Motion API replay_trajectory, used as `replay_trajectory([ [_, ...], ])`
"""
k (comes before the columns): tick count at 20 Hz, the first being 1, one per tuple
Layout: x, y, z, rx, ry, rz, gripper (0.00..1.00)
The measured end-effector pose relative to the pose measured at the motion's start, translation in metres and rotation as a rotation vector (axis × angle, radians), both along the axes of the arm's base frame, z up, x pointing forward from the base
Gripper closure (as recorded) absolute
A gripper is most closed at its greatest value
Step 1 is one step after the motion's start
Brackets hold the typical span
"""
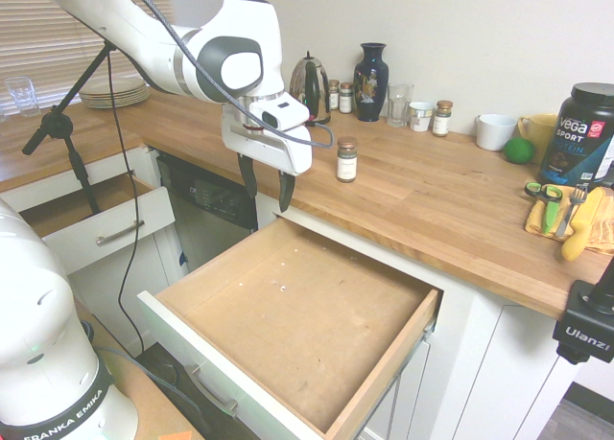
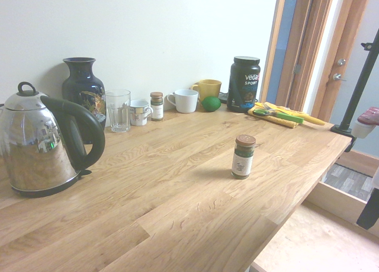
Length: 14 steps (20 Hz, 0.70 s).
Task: Put seasoning jar in the drawer
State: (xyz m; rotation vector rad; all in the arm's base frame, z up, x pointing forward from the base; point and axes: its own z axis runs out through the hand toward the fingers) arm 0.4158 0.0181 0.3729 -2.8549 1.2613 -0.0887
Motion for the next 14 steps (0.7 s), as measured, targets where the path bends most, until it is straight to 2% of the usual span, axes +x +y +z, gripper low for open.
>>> replay_trajectory([
  [3, 0.003, 0.0, 0.0, 0.005, -0.004, 0.001, 0.0],
  [5, 0.019, -0.001, 0.004, 0.006, -0.02, 0.0, 0.0],
  [8, 0.064, -0.003, 0.01, 0.006, -0.034, -0.003, 0.0],
  [14, 0.159, -0.003, 0.012, 0.006, -0.006, -0.009, 0.0],
])
